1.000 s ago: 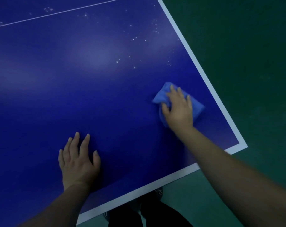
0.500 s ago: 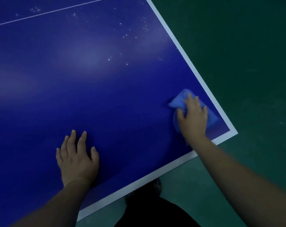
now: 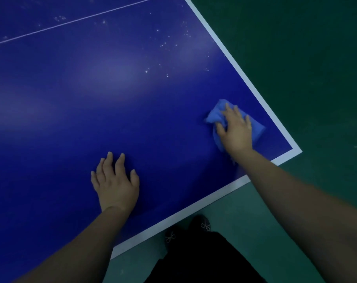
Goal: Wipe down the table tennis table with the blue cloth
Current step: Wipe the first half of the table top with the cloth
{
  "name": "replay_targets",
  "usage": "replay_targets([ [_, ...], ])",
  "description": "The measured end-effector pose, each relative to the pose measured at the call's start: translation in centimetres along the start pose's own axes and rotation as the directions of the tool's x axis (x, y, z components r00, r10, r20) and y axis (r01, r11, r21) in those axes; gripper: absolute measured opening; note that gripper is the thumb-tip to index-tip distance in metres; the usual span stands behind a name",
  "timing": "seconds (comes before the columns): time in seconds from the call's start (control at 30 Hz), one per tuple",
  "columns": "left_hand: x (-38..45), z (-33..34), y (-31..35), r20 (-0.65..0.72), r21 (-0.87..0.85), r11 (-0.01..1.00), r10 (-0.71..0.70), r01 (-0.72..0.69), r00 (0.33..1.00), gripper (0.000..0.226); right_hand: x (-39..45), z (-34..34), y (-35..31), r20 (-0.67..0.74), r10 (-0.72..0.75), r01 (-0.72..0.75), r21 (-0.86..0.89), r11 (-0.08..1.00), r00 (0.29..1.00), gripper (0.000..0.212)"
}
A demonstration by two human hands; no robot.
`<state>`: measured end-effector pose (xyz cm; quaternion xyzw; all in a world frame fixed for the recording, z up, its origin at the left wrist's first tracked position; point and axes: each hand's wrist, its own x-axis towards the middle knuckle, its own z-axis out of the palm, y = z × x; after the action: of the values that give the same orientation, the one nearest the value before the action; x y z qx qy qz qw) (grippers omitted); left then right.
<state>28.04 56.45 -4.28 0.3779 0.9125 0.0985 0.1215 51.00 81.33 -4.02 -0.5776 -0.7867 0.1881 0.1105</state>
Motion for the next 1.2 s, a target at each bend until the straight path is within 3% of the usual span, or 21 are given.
replay_targets([
  [0.07, 1.1, -0.3, 0.3, -0.016, -0.018, 1.0, 0.014, -0.015, 1.0, 0.051, -0.2, -0.2, 0.8, -0.109, 0.195, -0.194, 0.016, 0.981, 0.975, 0.042],
  [0.13, 2.7, -0.7, 1.1, -0.044, -0.053, 0.998, 0.012, -0.014, 0.999, 0.05, -1.9, 0.9, -0.8, -0.174, 0.251, -0.25, 0.024, 0.968, 0.952, 0.043],
  [0.27, 7.2, -1.4, 2.9, -0.105, -0.083, 0.995, 0.042, -0.051, 0.994, 0.052, -1.6, 3.7, -6.1, -0.002, -0.112, 0.112, 0.003, 0.994, 0.994, 0.041],
  [0.33, 10.2, -1.6, 3.3, -0.145, -0.099, 0.994, 0.03, -0.045, 0.989, 0.053, 2.0, 4.4, -8.0, 0.114, -0.303, 0.304, 0.002, 0.953, 0.946, 0.04],
  [0.4, 13.3, -1.8, 3.4, -0.166, -0.102, 0.995, -0.008, -0.009, 0.986, 0.055, 6.7, 4.4, -8.8, 0.17, -0.399, 0.408, -0.021, 0.913, 0.901, 0.041],
  [0.47, 15.8, -1.8, 3.2, -0.157, -0.087, 0.995, -0.056, 0.043, 0.986, 0.057, 10.6, 3.7, -8.2, 0.13, -0.313, 0.32, -0.041, 0.946, 0.941, 0.041],
  [0.57, 17.5, -1.5, 2.8, -0.122, -0.021, 0.994, -0.11, 0.108, 0.986, 0.06, 11.3, 3.0, -6.9, -0.046, -0.033, 0.034, 0.021, 0.999, 0.998, 0.035],
  [0.6, 17.5, -1.3, 2.7, -0.124, 0.003, 0.994, -0.112, 0.113, 0.986, 0.061, 10.6, 3.4, -7.2, -0.066, -0.021, 0.022, 0.014, 1.0, 0.998, 0.034],
  [0.67, 17.5, -1.3, 2.8, -0.126, 0.018, 0.993, -0.116, 0.12, 0.985, 0.061, 9.4, 4.4, -8.8, -0.013, -0.157, 0.157, -0.014, 0.987, 0.987, 0.037],
  [0.73, 17.5, -1.5, 2.8, -0.115, 0.006, 0.991, -0.133, 0.134, 0.984, 0.06, 10.6, 5.2, -11.2, 0.125, -0.388, 0.39, 0.005, 0.921, 0.913, 0.037],
  [0.8, 17.6, -1.6, 2.9, -0.105, 0.003, 0.989, -0.148, 0.149, 0.983, 0.059, 14.3, 5.7, -13.7, 0.265, -0.569, 0.574, 0.064, 0.816, 0.779, 0.038],
  [0.87, 17.6, -1.7, 2.9, -0.107, -0.001, 0.987, -0.163, 0.163, 0.981, 0.058, 18.9, 5.7, -14.9, 0.331, -0.622, 0.634, 0.086, 0.769, 0.71, 0.041],
  [0.93, 17.6, -1.7, 3.0, -0.111, -0.005, 0.985, -0.172, 0.173, 0.979, 0.058, 21.9, 5.2, -13.8, 0.272, -0.517, 0.519, 0.07, 0.852, 0.812, 0.041],
  [1.0, 17.6, -1.8, 3.1, -0.103, -0.006, 0.983, -0.182, 0.182, 0.978, 0.059, 21.9, 4.4, -11.5, 0.113, -0.298, 0.295, 0.043, 0.954, 0.948, 0.037],
  [1.03, 17.6, -1.9, 3.2, -0.098, -0.006, 0.982, -0.186, 0.187, 0.978, 0.059, 20.8, 4.2, -10.8, 0.046, -0.205, 0.204, 0.026, 0.979, 0.978, 0.036],
  [1.07, 17.6, -1.9, 3.2, -0.095, -0.005, 0.982, -0.189, 0.189, 0.977, 0.058, 19.3, 4.3, -10.7, 0.023, -0.161, 0.161, 0.005, 0.987, 0.987, 0.036],
  [1.13, 17.6, -2.0, 3.3, -0.09, -0.001, 0.982, -0.188, 0.189, 0.978, 0.059, 16.7, 5.3, -12.0, 0.09, -0.265, 0.267, -0.017, 0.963, 0.96, 0.04],
  [1.2, 17.6, -2.1, 3.3, -0.086, 0.004, 0.981, -0.195, 0.196, 0.977, 0.063, 16.4, 6.5, -14.7, 0.228, -0.514, 0.518, 0.045, 0.854, 0.827, 0.041],
])
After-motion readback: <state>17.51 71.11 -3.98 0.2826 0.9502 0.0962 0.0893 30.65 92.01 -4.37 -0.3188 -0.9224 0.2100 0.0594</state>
